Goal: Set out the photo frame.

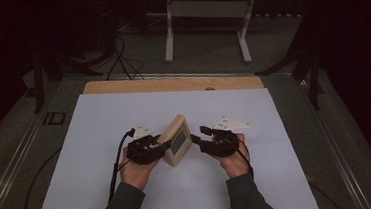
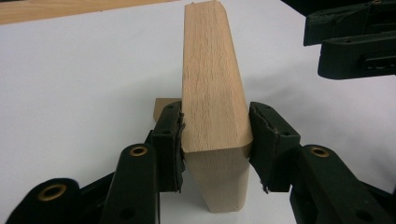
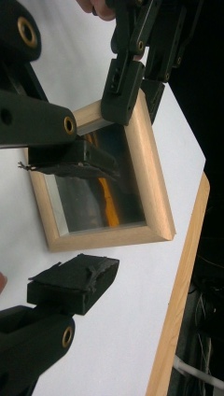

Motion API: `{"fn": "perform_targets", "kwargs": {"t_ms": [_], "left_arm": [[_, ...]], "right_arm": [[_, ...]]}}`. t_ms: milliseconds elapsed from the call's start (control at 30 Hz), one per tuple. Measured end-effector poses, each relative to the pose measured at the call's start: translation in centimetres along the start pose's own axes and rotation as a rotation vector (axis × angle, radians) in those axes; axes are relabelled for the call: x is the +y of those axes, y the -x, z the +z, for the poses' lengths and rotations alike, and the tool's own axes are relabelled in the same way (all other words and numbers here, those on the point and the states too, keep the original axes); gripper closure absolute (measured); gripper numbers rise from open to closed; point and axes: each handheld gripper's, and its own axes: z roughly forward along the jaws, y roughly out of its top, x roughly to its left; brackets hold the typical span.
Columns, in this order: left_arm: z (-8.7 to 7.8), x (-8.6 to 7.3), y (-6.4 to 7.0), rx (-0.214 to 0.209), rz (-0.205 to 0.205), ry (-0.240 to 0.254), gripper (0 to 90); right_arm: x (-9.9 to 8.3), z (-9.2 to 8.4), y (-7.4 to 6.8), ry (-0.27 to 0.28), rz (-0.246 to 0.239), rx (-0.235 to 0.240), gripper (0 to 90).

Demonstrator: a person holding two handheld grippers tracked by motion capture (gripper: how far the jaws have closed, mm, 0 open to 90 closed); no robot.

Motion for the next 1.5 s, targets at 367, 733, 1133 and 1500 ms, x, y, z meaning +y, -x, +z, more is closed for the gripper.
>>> {"fn": "perform_targets", "kwargs": {"t_ms": [367,733,1133,1500], "left_arm": [[-0.7,-0.3,-0.7,0.022,0.031,0.011,58.3],[-1.1,-0.5,-0.8,0.034,0.067,0.016,58.4],[-1.3,-0.8,-0.6,0.029,0.103,0.024,58.5],[-1.4,-1.0,-0.4,0.025,0.125,0.029,58.6]], "right_arm": [[0.0,0.0,0.0,0.000,0.000,-0.002,49.0],[0.4,0.0,-0.3,0.004,-0.009,-0.001,49.7],[2.1,0.4,-0.3,0.005,-0.038,-0.022,56.4],[3.4,2.2,0.3,-0.015,-0.056,-0.060,74.3]]}}
